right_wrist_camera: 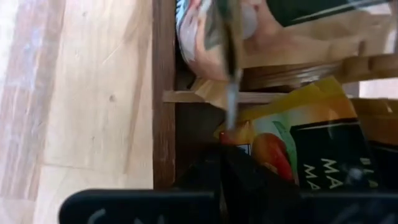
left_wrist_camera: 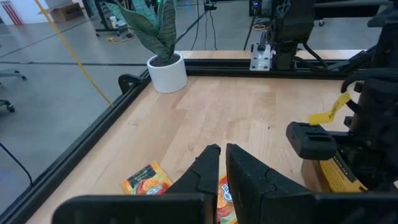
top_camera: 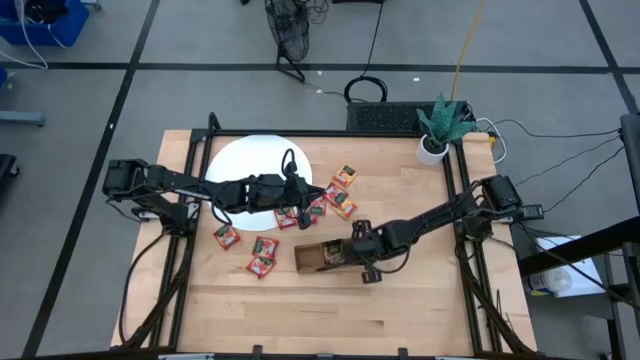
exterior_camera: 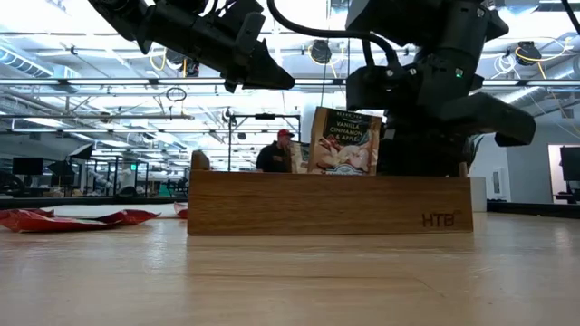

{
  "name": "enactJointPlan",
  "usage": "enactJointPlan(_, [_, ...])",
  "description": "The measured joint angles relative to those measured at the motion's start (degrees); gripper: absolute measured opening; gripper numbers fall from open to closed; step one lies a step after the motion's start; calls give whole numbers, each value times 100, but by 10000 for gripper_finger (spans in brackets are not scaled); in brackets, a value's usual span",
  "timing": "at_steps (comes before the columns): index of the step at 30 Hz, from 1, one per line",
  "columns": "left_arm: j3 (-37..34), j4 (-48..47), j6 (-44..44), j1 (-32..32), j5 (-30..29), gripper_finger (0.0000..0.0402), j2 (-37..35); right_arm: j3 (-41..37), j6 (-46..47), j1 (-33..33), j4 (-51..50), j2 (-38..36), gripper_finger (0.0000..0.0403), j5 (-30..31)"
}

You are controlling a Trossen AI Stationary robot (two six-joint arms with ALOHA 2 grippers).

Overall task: Pick & Place Tea
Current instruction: Put the top right yellow tea bag into the right section of the wooden organizer, then put the top yellow tea bag into the right section of the wooden organizer

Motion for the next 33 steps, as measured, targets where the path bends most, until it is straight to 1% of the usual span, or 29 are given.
enactJointPlan(6, [0, 0, -18, 0, 0, 35, 0, 0, 552, 11, 5, 0, 0, -21])
enactJointPlan(11, [1, -2, -18, 0, 2, 35, 0, -2, 581, 14, 43, -94, 0, -32])
enactJointPlan(17, [2, -33, -39, -27, 19, 35, 0, -2, 585, 18, 153, -523, 0, -34])
enactJointPlan(22, [2, -96, -42, -48, 53, 35, 0, -2, 483, 18, 170, -1037, 0, 17])
enactJointPlan(24, [2, -127, 10, -81, 53, 35, 0, -2, 295, 18, 93, -1273, 0, 302])
enactJointPlan(28, [2, -143, 83, -147, 55, 35, 0, -2, 59, -110, 83, -1748, 0, 1521])
enactJointPlan(29, [2, -160, 122, -151, 59, 35, 0, -2, -19, -215, 88, -1849, 3, 1655])
enactJointPlan(31, [2, -274, 183, -149, 59, 35, 0, 0, -279, -496, 63, -2016, 17, 1573])
enactJointPlan(33, [2, -397, 222, -136, 57, 35, 0, -2, -459, -874, 50, -2116, 44, 1354])
